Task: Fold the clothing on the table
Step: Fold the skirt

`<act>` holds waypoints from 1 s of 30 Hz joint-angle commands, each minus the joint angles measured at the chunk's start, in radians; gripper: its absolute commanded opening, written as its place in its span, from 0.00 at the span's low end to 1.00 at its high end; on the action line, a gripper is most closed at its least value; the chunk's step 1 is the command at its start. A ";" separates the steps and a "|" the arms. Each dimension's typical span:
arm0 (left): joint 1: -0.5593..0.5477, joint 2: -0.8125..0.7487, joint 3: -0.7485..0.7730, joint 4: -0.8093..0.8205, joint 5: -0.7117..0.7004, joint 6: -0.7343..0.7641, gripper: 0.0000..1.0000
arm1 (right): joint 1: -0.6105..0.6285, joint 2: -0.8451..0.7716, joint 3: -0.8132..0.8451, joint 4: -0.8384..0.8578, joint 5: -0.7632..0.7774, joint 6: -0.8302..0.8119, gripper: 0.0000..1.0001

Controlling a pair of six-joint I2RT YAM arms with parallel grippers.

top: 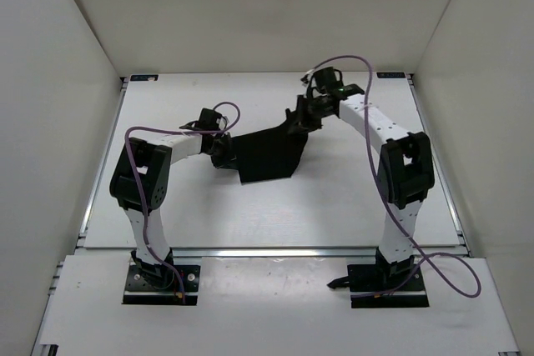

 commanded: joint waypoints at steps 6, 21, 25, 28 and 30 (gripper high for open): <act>0.007 -0.009 -0.020 0.029 0.025 -0.021 0.00 | 0.221 0.080 0.057 0.137 -0.083 0.169 0.00; 0.065 -0.054 -0.090 0.114 0.122 -0.076 0.28 | 0.356 0.246 0.319 0.059 -0.074 0.093 0.35; 0.138 -0.187 -0.144 0.179 0.172 -0.169 0.47 | 0.333 0.049 0.142 0.198 -0.083 0.111 0.45; 0.187 -0.279 -0.173 0.188 0.177 -0.213 0.50 | 0.284 -0.086 -0.050 0.323 -0.119 0.160 0.52; 0.206 -0.342 -0.210 0.193 0.180 -0.227 0.51 | 0.239 -0.136 -0.183 0.417 -0.139 0.209 0.48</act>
